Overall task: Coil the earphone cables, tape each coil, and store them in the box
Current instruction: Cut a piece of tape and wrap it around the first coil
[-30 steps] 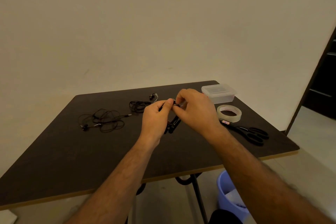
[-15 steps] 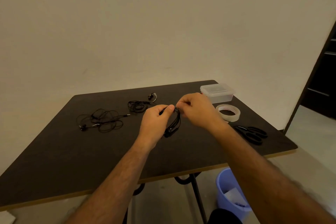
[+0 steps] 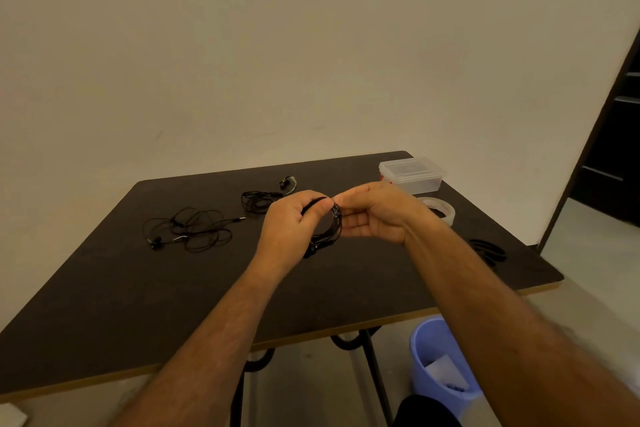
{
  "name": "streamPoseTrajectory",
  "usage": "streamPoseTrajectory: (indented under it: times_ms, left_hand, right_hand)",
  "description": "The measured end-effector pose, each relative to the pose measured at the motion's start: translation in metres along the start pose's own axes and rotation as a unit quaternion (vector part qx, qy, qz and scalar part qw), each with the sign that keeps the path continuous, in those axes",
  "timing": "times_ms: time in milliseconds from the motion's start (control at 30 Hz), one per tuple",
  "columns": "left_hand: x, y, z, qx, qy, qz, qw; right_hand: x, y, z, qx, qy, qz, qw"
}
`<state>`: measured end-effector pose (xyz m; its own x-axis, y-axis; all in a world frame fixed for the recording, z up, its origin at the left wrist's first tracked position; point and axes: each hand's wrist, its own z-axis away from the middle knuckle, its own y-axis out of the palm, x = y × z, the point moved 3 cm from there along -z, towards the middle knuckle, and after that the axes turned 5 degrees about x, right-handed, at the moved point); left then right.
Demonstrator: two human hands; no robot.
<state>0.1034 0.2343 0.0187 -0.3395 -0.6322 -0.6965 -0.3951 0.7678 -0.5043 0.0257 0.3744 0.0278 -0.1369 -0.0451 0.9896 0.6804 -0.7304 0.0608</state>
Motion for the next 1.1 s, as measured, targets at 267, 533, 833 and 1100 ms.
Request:
streamPoseTrajectory:
  times_ms: [267,533,833,1100]
  left_hand:
    - [-0.001,-0.002,0.003,-0.075,0.095,-0.142,0.982]
    - [-0.004,-0.004,0.003,-0.080,0.113,-0.097,0.986]
    - [-0.005,-0.003,0.005,-0.112,0.101,-0.147,0.977]
    - [-0.009,-0.003,0.003,-0.085,0.090,-0.073,0.990]
  right_hand:
    - [-0.010,0.006,-0.002,0.021,0.013,-0.103,0.994]
    - [-0.009,0.012,-0.003,0.064,-0.030,-0.066,0.995]
    - [-0.012,0.012,-0.007,0.040,-0.045,-0.058,0.996]
    - [-0.012,0.013,-0.008,0.024,-0.093,-0.051,0.994]
